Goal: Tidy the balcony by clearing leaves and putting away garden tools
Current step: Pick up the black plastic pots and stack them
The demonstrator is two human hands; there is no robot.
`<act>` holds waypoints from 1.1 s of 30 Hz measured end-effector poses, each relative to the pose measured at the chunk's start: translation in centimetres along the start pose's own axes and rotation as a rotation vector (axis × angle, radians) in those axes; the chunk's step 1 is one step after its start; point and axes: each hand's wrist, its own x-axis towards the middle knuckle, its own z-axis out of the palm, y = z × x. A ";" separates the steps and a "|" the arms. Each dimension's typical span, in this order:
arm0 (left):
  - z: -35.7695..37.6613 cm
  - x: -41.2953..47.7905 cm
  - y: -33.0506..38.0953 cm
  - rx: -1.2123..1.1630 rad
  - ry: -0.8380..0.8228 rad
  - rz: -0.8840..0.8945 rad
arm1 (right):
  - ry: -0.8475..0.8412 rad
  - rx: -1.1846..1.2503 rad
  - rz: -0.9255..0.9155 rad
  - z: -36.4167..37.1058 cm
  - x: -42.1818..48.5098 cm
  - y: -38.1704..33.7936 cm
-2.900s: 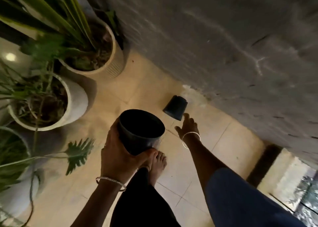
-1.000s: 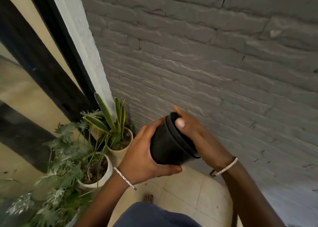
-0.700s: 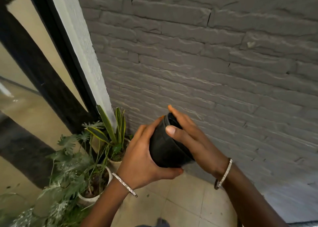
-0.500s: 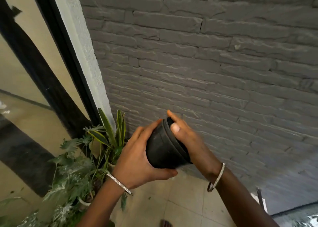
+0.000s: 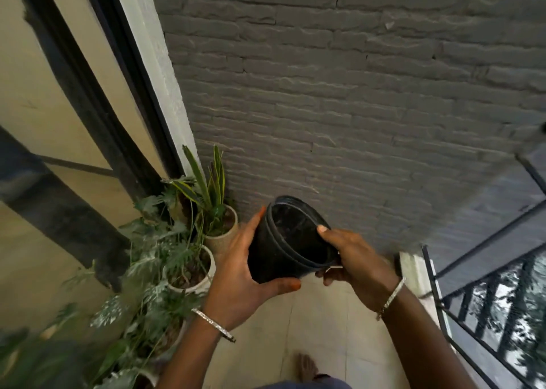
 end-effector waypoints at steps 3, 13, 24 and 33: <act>0.1 -3.7 0.2 -0.153 -0.032 -0.100 | 0.108 -0.052 -0.060 1.1 -2.8 1.3; -1.5 -19.5 2.9 -0.421 0.108 -0.309 | 0.096 -0.211 -0.200 5.5 -13.4 7.9; 0.9 -42.9 2.3 -0.470 0.283 -0.549 | 0.051 -0.320 -0.215 12.1 -28.7 23.2; -1.6 -58.8 -0.3 -0.616 0.834 -0.834 | -0.252 -0.483 -0.182 21.4 -35.7 30.5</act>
